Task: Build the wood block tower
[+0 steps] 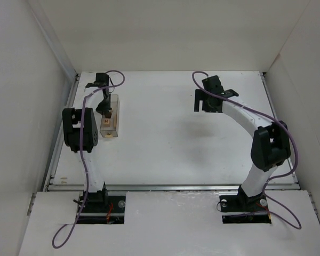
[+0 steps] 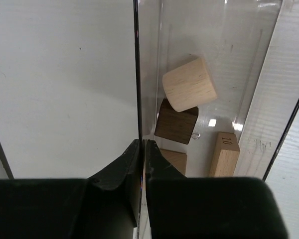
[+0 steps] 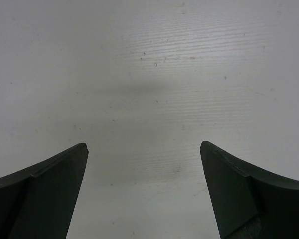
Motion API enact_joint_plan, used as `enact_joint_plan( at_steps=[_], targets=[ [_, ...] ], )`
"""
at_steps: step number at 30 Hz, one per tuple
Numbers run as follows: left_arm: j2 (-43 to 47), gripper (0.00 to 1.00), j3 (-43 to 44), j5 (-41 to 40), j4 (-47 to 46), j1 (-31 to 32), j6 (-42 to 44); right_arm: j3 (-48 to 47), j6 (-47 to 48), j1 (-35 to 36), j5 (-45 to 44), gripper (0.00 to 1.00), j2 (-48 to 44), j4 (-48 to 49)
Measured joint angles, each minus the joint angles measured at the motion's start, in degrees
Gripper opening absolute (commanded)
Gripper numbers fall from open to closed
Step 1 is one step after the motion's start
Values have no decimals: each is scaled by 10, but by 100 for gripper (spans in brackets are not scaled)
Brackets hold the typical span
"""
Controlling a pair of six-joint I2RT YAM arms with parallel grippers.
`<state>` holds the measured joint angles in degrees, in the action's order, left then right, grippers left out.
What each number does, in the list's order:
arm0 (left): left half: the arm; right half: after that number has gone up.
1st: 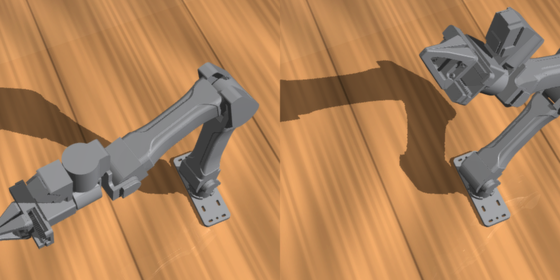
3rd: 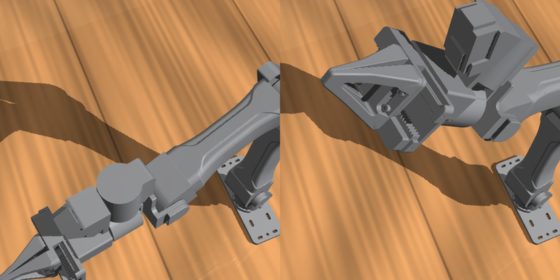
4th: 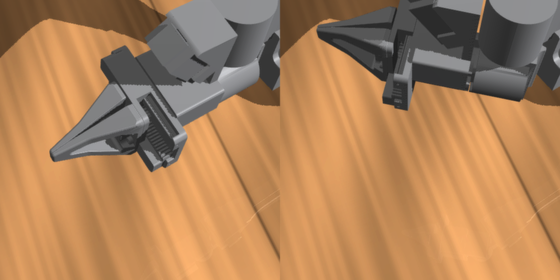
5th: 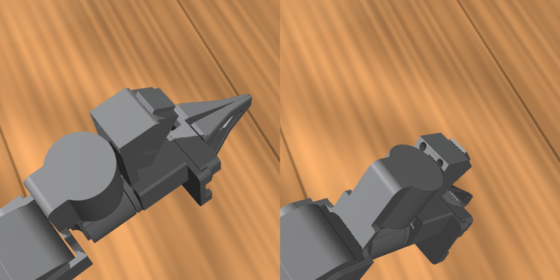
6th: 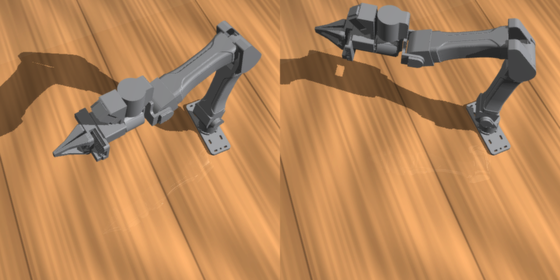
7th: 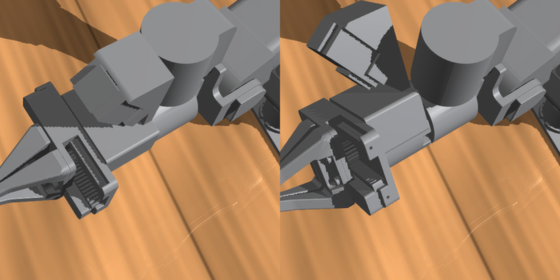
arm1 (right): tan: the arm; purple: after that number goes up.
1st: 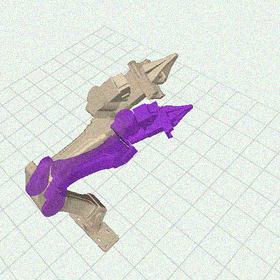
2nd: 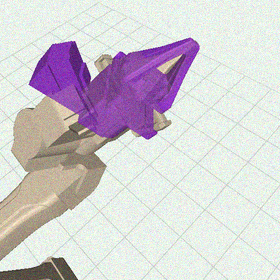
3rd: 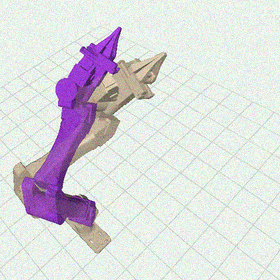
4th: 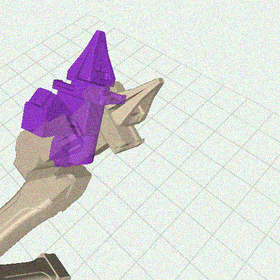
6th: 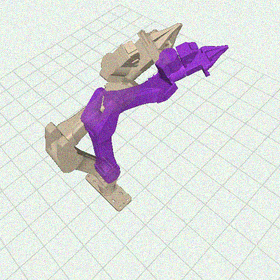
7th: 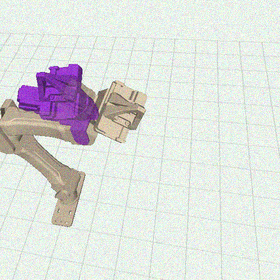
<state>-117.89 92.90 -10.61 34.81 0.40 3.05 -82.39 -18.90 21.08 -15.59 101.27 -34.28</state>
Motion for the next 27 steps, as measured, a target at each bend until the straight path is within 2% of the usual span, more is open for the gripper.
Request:
enact_joint_plan(
  at_steps=[3,6,12,17,19,22,25,26,27],
  targets=[
    [0,0,0,-10,-2,5,0,7,1,0,-3,100,-4,0],
    [0,0,4,-72,-8,24,4,9,1,0,-5,100,-5,0],
    [-6,0,2,-321,-86,140,88,9,1,0,-10,100,-15,0],
    [-48,0,-34,-455,-171,246,169,11,1,0,-18,100,-23,0],
    [-66,18,-39,-505,-179,274,188,14,1,0,-21,100,-28,0],
    [-72,52,-40,-501,-167,296,181,19,1,0,-28,100,-34,0],
    [-75,66,-39,-473,-136,306,156,24,1,0,-31,100,-40,0],
    [-75,76,-39,-461,-122,308,148,26,1,0,-32,100,-42,0],
    [-74,81,-38,-447,-109,311,141,27,1,0,-33,100,-45,0]
  ],
)
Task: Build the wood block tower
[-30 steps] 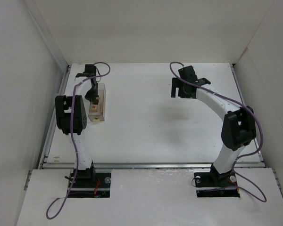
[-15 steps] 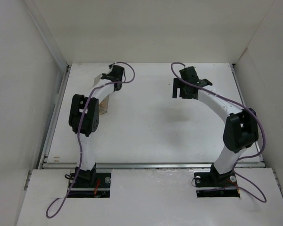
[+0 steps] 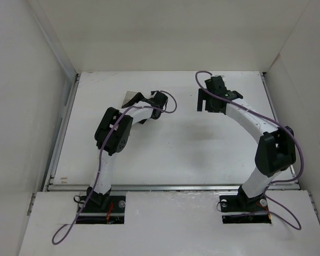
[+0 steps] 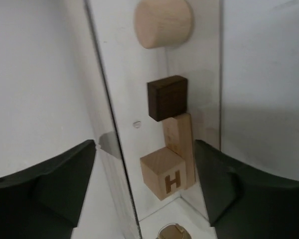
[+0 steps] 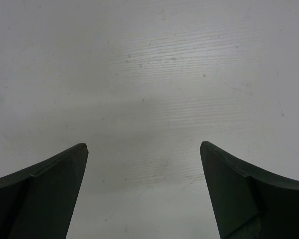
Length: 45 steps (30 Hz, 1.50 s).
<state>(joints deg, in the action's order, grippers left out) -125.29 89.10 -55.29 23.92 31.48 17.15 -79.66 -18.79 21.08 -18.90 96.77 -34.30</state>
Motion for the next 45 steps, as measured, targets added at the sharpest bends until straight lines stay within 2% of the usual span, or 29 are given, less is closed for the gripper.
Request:
enact_joint_plan(
  at_steps=[2,3,8,15,19,23,24,27,28,32,36,42,45],
  targets=[
    [1,89,4,28,22,1,-16,0,0,0,-2,100,-3,0],
    [3,100,7,40,34,2,-22,0,0,0,-2,100,-5,0],
    [42,100,41,153,91,-15,-63,0,1,0,-2,100,-5,0],
    [77,100,104,350,110,-140,-104,0,7,1,3,100,-5,0],
    [68,99,107,426,128,-186,-114,0,10,5,7,100,-5,0],
    [45,73,107,488,142,-188,-116,0,11,8,7,100,-5,0],
    [42,53,107,497,145,-188,-116,0,11,8,7,100,-5,-1],
    [36,20,109,529,150,-191,-115,0,11,8,7,100,-5,-1],
    [36,0,111,538,151,-193,-115,0,11,8,5,100,-5,-1],
    [33,0,121,543,162,-199,-118,0,11,11,0,100,-5,-2],
    [30,0,123,462,170,-178,-119,0,11,13,-3,100,-5,-2],
    [31,0,90,292,132,-39,-111,0,11,14,-7,100,-5,-2],
    [29,0,80,236,119,24,-110,-2,13,14,7,100,3,-2]
  ],
)
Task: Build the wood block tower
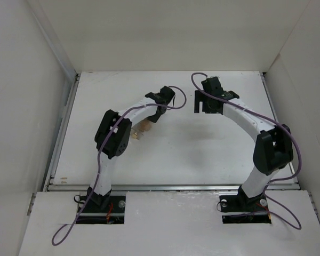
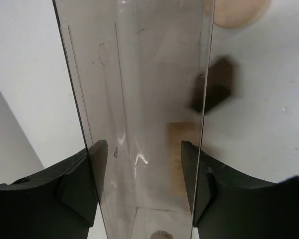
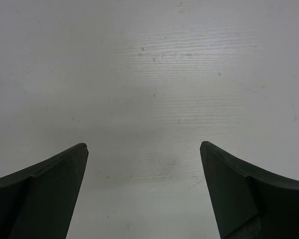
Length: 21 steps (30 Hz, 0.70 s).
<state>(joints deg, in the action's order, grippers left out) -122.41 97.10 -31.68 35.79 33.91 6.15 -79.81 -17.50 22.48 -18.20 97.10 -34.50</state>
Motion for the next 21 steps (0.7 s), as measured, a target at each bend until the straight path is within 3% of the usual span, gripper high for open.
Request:
enact_joint_plan(
  at_steps=[5,11,16,18,21],
  targets=[
    [-5,0,-6,-63,-7,20,0,-22,2,3,34,100,59,-3],
    [-5,0,-29,-117,-28,20,5,-21,2,5,57,100,68,-8],
    [0,0,-20,-52,-18,6,-3,-28,2,5,87,100,87,-7],
    [14,0,-17,14,-19,-31,-12,-33,2,5,96,100,105,-6],
    [36,0,-27,13,-37,-87,-15,-35,2,3,110,100,133,-7]
  ],
)
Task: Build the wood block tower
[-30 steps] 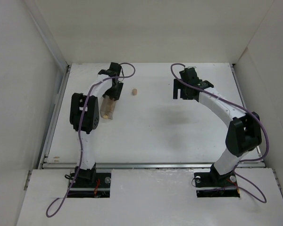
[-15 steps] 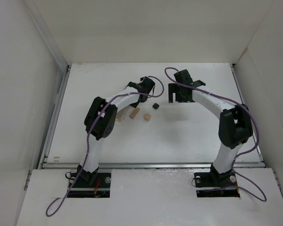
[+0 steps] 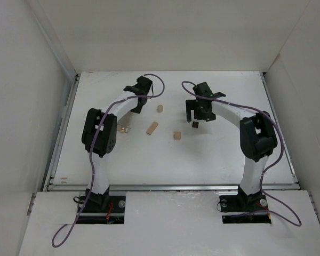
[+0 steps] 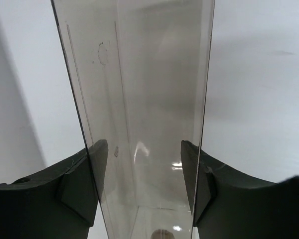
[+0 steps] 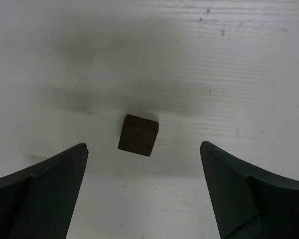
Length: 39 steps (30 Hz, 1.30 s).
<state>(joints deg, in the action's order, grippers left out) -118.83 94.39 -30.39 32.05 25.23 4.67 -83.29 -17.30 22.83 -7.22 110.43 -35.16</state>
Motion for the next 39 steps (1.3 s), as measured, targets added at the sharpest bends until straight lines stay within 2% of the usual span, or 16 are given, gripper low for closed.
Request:
enact_joint_plan(
  at_steps=[3,7,10,13,15,18,21,24,28,29,30,31,33,34,38,39],
  targets=[
    [33,0,-42,-74,-36,-15,19,0,-1,0,11,100,15,0],
    [46,0,-85,-155,-81,61,54,0,-5,-3,15,100,16,0],
    [38,0,-85,-137,-83,113,50,0,-5,-3,17,100,16,1],
    [38,0,-81,-91,-71,98,34,0,-6,-3,17,100,16,1],
    [38,0,-70,-35,-56,47,21,0,-6,-3,17,100,14,0],
    [42,0,-56,104,-51,-79,2,0,-7,-3,18,100,6,1],
    [43,0,-53,302,-49,-219,3,7,-7,-3,32,100,-10,12],
    [29,0,-50,520,-14,-316,35,11,-7,-3,48,100,-22,19],
    [-28,11,-21,736,40,-344,89,14,-6,-3,67,100,-26,30],
    [-47,16,-13,780,54,-344,103,16,-5,-3,73,100,-26,32],
    [-63,28,-8,817,64,-345,113,17,-5,-3,77,100,-26,34],
    [-79,35,-5,847,75,-345,120,18,-5,-3,81,100,-26,35],
    [-100,51,-4,889,93,-350,119,20,-4,-3,89,100,-26,37],
    [-103,67,-4,897,97,-354,117,20,-4,-3,92,100,-26,38],
    [-90,85,-12,894,87,-376,83,21,-5,-3,100,100,-29,40],
    [-80,86,-19,885,77,-381,73,21,-5,-3,101,100,-30,40]
  ],
)
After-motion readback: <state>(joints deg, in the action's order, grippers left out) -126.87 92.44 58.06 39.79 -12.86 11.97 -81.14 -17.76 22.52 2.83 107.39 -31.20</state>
